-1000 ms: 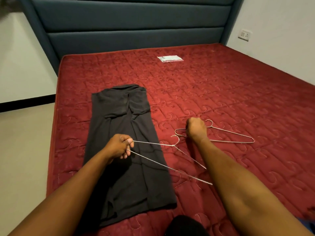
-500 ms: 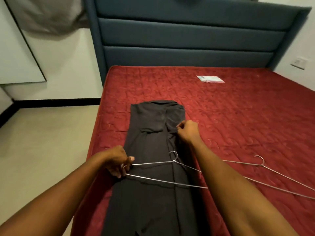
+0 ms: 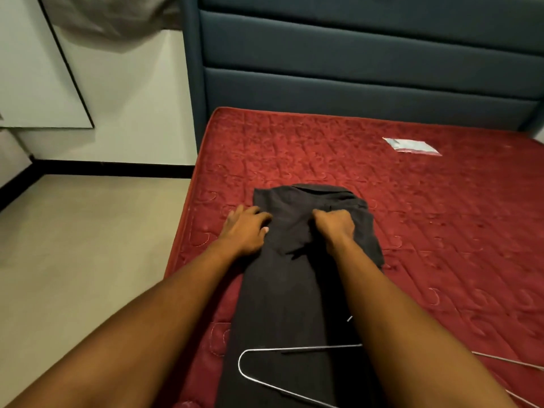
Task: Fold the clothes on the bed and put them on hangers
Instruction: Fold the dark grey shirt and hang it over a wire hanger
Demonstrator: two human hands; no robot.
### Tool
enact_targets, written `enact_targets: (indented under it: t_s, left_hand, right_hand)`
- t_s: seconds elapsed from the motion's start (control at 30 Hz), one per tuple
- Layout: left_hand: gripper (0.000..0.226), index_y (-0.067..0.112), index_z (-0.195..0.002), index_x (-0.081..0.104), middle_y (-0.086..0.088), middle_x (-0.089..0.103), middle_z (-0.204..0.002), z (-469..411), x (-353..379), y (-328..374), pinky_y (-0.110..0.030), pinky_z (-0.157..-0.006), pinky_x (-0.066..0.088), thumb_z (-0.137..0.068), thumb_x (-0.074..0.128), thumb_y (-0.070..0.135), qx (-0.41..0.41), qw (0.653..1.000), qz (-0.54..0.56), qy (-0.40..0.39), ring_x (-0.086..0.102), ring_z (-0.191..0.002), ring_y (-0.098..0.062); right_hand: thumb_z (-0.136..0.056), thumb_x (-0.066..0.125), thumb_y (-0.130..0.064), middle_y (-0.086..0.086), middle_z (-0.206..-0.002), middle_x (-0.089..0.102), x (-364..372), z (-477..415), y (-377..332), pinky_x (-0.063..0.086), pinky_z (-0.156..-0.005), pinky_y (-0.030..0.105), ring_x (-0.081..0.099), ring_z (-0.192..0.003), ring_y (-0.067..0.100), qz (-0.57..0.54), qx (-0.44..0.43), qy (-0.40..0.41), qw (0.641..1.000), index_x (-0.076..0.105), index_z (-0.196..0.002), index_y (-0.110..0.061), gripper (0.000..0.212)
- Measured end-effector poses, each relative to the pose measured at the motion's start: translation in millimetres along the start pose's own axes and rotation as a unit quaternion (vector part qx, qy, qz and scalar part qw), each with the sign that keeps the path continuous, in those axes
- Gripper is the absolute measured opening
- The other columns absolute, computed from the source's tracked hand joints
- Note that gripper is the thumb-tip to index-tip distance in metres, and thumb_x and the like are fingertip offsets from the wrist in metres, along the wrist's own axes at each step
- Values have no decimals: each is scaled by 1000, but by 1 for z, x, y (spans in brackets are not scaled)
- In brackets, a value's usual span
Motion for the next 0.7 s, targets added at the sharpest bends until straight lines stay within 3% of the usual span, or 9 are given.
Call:
enact_targets:
  t_s: [0.1,0.23,0.3,0.4,0.43,0.5,0.57,0.63,0.7]
  left_hand:
    - [41,39,-141,55,5,53,-147,-5,-4,-17,-44,-103,32,-100,50,36,-5,1000,-28,11,45,-126,-31]
    - [40,28,-131,67,-3,72,-125,-3,-9,-33,-44,-105,44,-96,51,19,-57,976,175,114,61,-119,-32]
    - [41,20,-133,66,-9,71,-127,-1,-14,-36,-44,-106,48,-97,50,11,-77,955,254,131,63,-120,-31]
    - [46,11,-144,55,-15,62,-139,4,-14,-35,-40,-111,44,-99,48,6,-75,947,286,123,57,-128,-31]
    - [49,12,-147,52,-15,60,-141,8,-12,-33,-41,-112,43,-98,47,9,-52,953,275,117,56,-130,-32]
    - [54,21,-149,49,-16,55,-146,18,-2,-27,-46,-115,39,-96,43,22,-7,969,235,80,51,-136,-34]
    - [51,28,-149,49,-21,43,-154,32,14,-22,-50,-120,28,-99,44,22,-3,987,162,9,38,-145,-36]
    - [47,25,-147,53,-23,36,-158,60,21,-11,-51,-123,20,-101,47,14,-15,990,140,-23,29,-150,-37]
    - [46,15,-141,59,-25,48,-150,101,13,3,-46,-120,28,-97,47,16,-20,983,182,17,41,-142,-39]
  right_hand:
    - [-86,70,-26,12,-101,75,11,5,-19,50,-92,33,68,-107,33,23,-121,12,992,77,-99,-9,22]
    - [-90,67,-40,2,-121,75,43,38,-48,53,-100,36,67,-117,24,130,-290,-77,945,74,-123,-22,38]
    - [-88,62,-60,0,-112,76,51,58,-51,56,-89,38,68,-109,26,233,-313,-105,915,75,-116,-26,46]
    - [-86,51,-72,3,-97,73,49,93,-35,53,-77,38,65,-101,31,310,-347,-73,882,72,-95,-21,56]
    - [-87,47,-72,3,-102,72,47,104,-27,52,-80,38,63,-105,31,326,-366,-60,869,71,-96,-21,57]
    - [-92,42,-69,5,-135,64,45,124,-7,47,-97,44,54,-127,33,359,-401,-78,839,67,-122,-24,60]
    - [-98,39,-65,5,-163,37,44,137,13,28,-119,54,29,-151,32,361,-391,-157,832,48,-150,-25,67]
    - [-103,38,-60,3,-168,26,27,152,26,13,-124,59,16,-157,29,322,-375,-202,846,46,-153,-26,61]
    - [-103,39,-53,9,-157,46,0,168,37,27,-120,56,34,-149,31,284,-395,-182,855,64,-133,-23,49]
Point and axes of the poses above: each hand's wrist, its own z-axis away from the middle knuckle, its own x-axis out of the palm, y = z × x, the point moved 3 cm from there along -z, towards the middle knuckle
